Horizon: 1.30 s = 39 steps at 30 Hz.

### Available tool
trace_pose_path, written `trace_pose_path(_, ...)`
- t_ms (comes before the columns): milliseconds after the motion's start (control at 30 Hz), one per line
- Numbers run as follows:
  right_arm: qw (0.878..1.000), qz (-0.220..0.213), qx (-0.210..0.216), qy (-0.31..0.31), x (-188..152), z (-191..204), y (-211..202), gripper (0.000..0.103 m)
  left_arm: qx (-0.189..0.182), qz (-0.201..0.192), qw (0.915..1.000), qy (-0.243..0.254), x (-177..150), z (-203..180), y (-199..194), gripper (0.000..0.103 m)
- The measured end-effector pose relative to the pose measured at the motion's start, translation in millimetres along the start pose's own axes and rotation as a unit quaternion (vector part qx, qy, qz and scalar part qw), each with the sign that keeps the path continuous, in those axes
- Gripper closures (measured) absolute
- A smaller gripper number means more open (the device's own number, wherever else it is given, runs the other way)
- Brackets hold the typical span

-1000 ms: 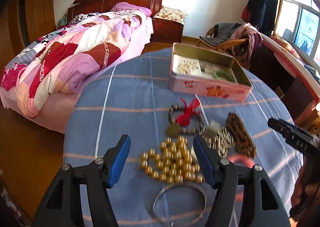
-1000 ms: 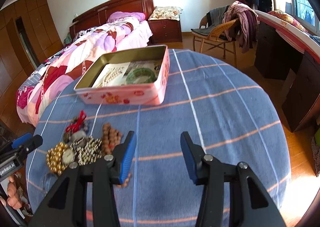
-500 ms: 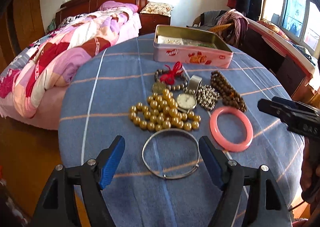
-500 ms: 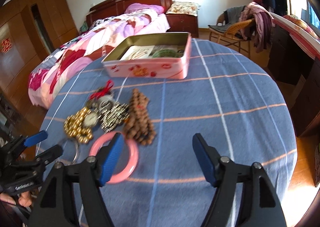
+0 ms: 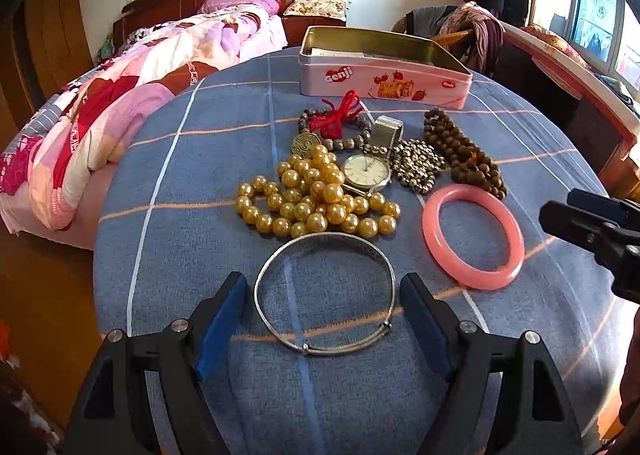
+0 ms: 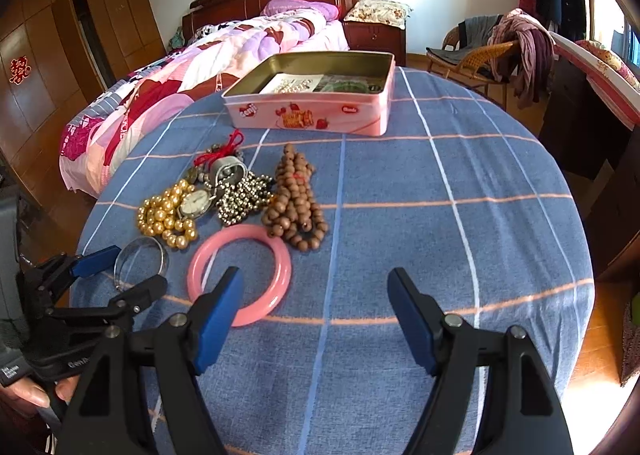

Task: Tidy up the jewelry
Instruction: 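Move both tools back over the jewelry toward the silver and pink bangles, then grasp the silver bangle with the left tool while the right tool grasps the pink bangle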

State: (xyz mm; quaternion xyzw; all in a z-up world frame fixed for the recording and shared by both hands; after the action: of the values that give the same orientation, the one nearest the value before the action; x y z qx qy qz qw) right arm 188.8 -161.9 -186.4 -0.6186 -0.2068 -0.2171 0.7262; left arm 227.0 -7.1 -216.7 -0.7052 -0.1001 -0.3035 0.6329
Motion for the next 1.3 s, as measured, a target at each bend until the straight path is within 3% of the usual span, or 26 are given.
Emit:
trace_pose_path(133,1.0,0.005,0.002,-0.002,-2,3,3,0.026,0.0,-0.003,1.0,0.001,1,2,0,0.024)
trace_pose_path(233,1.0,0.009,0.004,-0.004,-4,5,5,0.026,-0.004,-0.008,0.9999,0.008,3,2,-1,0.033)
trace_pose_path(467,1.0,0.017,0.006,-0.007,-5,9,10,0.026,-0.025,-0.01,0.9996,0.002,3,7,-7,0.034)
trace_pose_path(833,0.998,0.044,0.012,-0.053,-7,42,31,0.026,-0.034,-0.06,0.9972,-0.027,22,30,-43,0.033)
trace_pose_path(1000,0.997,0.053,0.02,-0.059,-2,55,41,0.017,-0.029,-0.063,0.997,-0.035,23,38,-45,0.033)
trace_pose_path(1067,0.996,0.055,0.022,-0.061,-1,58,43,0.009,-0.027,-0.065,0.9969,-0.036,25,41,-45,0.033)
trace_pose_path(1300,0.995,0.062,0.027,-0.078,-3,71,45,0.008,-0.019,-0.068,0.9967,-0.04,27,48,-46,0.033)
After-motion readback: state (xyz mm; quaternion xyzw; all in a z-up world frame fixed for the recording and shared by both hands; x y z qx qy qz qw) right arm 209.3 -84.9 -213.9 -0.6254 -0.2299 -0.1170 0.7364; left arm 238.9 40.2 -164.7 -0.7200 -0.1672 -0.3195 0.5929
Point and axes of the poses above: each gripper's, at about its wrist camera, not at the fingertips, and y roughly the way its jaws point, z to its left, x to its top, the point moved 9 cm from there along y, roughly the way its jaws point, and after that the axes turned 5 degrees about z, right-handed, at the moved point
